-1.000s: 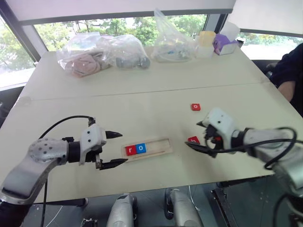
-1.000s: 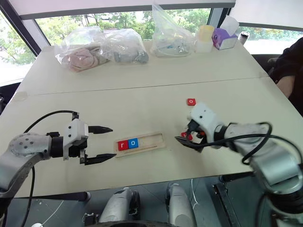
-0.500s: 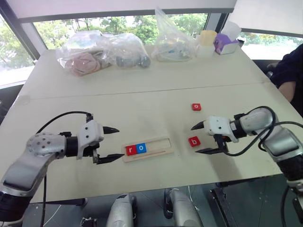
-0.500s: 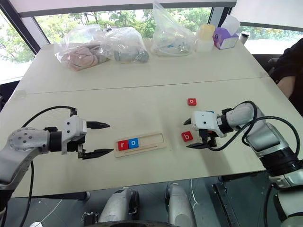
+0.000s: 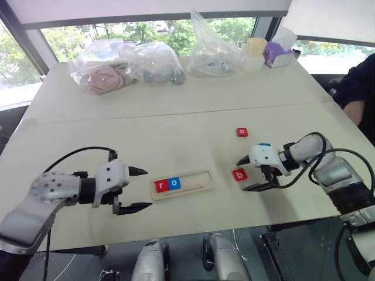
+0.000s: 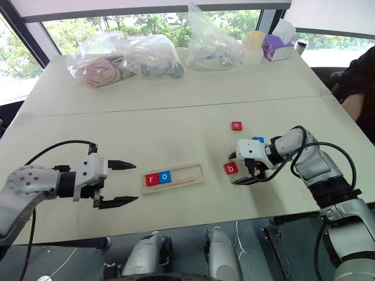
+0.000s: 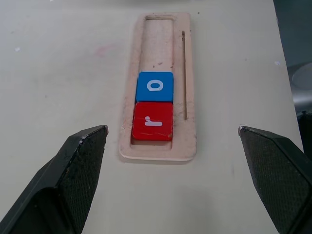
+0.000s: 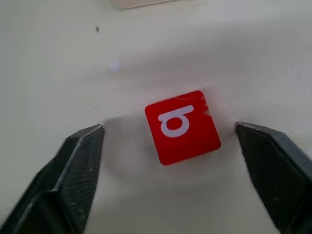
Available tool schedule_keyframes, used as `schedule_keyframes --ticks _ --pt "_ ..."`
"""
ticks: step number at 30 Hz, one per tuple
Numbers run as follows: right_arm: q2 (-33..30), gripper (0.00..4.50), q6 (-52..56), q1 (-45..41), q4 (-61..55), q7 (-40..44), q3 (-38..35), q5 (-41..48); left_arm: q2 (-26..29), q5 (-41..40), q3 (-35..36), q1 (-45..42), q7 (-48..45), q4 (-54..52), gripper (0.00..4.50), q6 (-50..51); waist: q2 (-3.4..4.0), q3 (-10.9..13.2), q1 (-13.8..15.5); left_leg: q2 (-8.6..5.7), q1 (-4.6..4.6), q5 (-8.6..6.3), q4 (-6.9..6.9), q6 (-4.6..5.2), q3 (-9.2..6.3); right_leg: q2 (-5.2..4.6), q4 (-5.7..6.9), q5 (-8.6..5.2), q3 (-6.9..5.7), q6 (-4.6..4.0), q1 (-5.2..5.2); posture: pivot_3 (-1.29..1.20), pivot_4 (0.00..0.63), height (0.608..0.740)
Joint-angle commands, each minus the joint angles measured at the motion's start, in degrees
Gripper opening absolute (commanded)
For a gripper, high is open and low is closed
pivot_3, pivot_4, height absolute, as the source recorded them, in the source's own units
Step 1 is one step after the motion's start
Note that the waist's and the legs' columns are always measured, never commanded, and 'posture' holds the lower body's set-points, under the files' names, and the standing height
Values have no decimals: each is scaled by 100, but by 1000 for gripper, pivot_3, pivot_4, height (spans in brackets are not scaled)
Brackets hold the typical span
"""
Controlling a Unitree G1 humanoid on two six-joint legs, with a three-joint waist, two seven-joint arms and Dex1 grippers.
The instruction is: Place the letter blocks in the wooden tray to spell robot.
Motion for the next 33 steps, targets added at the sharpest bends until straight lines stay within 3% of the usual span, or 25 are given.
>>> schedule_keyframes --ticks 1,4,11,15,25,33 --pt "65 2747 -209 -90 185 -135 -20 -195 48 -30 178 -15 -28 -123 4500 -109 0 0 -3 0 6 0 0 0 0 0 0 0 0 1 6 0 150 740" --pt "90 1157 -145 -81 117 -113 -100 -149 37 -8 148 -55 -35 -89 4500 -135 0 0 -9 1 28 0 2 0 -1 -1 -1 -11 1 18 26 0 150 740" --pt "294 1133 1383 -188 -1359 -131 -466 720 51 14 140 -43 -118 4 4500 -227 3 0 -14 4 25 1 0 -2 -3 0 8 -2 2 4 13 0 150 740" --pt "560 1133 2221 -342 -2104 -212 -296 1003 6 48 73 -129 -125 77 4500 -283 3 1 -2 6 22 1 -3 -1 -2 3 8 4 0 -7 10 0 150 740" --pt "1420 1133 2081 -421 -1887 -838 637 324 -71 115 80 -43 -19 -19 4500 -278 3 0 -6 4 20 0 -1 -2 0 -2 4 4 0 -7 12 0 150 740" --pt "1842 1133 1806 -562 -1341 -957 901 67 -57 151 71 126 104 -191 4500 -246 3 0 -8 3 20 1 1 -2 2 -1 7 5 0 -7 13 0 150 740"
